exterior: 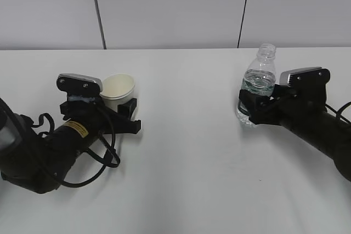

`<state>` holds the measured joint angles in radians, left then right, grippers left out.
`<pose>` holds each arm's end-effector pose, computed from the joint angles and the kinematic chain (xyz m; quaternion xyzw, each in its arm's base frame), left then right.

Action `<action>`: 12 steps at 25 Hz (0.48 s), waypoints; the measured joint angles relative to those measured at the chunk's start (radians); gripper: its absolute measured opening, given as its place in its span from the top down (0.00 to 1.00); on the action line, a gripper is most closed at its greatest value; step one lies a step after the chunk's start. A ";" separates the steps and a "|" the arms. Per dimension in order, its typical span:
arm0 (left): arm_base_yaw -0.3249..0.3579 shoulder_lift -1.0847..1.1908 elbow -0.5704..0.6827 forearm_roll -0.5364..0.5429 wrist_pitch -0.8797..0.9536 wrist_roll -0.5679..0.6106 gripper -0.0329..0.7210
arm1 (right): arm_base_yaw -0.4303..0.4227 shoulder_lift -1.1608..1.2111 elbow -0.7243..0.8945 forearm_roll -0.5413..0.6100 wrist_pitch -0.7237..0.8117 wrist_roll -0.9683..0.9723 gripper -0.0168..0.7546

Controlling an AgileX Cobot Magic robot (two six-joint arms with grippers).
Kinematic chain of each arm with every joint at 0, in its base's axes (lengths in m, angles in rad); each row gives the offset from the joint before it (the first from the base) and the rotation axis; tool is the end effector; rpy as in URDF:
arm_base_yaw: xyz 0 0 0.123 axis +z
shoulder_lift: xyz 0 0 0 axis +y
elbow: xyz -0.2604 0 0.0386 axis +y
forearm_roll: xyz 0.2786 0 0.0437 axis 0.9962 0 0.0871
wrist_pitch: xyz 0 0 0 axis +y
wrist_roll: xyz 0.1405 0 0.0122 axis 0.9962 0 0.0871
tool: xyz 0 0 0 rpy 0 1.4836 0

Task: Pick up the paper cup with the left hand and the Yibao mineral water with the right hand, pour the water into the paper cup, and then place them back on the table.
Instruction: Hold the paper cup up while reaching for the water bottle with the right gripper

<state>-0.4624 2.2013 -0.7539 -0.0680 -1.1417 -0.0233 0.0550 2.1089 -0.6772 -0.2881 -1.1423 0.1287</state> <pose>0.3616 -0.1705 0.0088 0.1401 0.7674 -0.1356 0.6107 0.3789 0.0574 0.0274 -0.1004 0.7711 0.1206 0.6171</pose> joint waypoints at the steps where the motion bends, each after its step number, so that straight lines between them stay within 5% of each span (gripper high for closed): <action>1: 0.000 0.000 0.000 0.000 0.000 0.000 0.37 | 0.000 0.003 -0.006 0.000 0.000 0.000 0.22; 12: 0.000 0.000 0.000 0.002 0.000 0.000 0.37 | 0.000 0.042 -0.054 -0.008 -0.009 -0.002 0.22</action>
<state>-0.4624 2.2013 -0.7539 -0.0663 -1.1417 -0.0233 0.0550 2.1506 -0.7316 -0.2963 -1.1510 0.1268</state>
